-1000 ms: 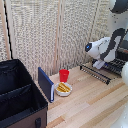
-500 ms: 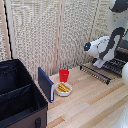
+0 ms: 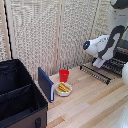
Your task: With care, position your gripper close to the oven tray handle. Make sure to grip the handle tightly. Delicately and attentively pull the tray out from the oven.
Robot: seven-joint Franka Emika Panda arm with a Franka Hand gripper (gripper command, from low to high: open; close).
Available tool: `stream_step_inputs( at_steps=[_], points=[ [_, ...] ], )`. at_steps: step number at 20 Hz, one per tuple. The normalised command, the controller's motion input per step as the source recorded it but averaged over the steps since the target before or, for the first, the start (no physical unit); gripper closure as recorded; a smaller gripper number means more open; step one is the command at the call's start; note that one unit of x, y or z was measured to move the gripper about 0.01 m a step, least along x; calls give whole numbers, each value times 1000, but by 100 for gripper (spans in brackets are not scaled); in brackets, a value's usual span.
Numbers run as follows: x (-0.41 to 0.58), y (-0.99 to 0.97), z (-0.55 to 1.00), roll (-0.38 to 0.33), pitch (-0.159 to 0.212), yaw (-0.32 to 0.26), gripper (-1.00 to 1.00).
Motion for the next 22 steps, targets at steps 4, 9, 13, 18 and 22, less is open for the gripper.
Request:
stream_step_inputs(
  at_steps=[4, 9, 13, 18, 22],
  points=[
    [-9, 758, 0, 84, 17, -78, 100],
    [-6, 822, -8, 34, 18, -71, 100],
    [-14, 802, -21, -8, 7, -86, 100],
    [0, 121, 49, -47, 0, -11, -100],
    [90, -17, 126, -8, 25, 0, -100]
  ],
)
